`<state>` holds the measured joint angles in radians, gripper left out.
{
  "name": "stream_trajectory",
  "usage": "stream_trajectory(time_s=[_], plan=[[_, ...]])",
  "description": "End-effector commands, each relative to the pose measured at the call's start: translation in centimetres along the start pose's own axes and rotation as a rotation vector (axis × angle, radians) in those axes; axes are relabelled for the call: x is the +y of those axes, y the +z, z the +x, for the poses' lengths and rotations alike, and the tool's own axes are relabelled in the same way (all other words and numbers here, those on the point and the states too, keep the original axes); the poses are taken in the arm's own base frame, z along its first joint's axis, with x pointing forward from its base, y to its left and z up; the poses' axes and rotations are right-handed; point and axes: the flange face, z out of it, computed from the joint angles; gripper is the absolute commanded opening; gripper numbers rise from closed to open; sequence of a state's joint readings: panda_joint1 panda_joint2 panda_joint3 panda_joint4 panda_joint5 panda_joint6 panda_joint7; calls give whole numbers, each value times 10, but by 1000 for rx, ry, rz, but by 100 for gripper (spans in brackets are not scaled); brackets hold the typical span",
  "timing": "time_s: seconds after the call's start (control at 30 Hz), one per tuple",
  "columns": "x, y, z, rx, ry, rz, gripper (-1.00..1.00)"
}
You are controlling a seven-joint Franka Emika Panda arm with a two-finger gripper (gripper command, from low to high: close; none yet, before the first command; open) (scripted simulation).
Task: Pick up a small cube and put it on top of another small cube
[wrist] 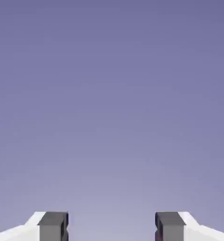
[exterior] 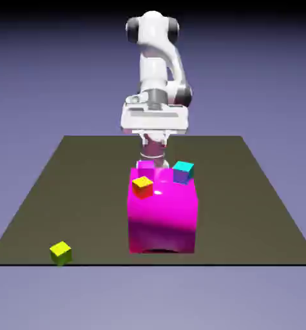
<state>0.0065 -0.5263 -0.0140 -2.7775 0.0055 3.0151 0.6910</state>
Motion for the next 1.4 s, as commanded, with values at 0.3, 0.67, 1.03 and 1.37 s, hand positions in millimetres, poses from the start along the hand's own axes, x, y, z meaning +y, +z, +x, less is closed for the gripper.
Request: stream_trajectory(time_s=[0.3,0.67,1.03,1.37], plan=[[50,99,67,-203,-227,-193,0],[154,208,114,-490,-482,-331,0],[268,286,125,-783,-703,-369,0],[277,298,117,-783,-704,-369,-100]])
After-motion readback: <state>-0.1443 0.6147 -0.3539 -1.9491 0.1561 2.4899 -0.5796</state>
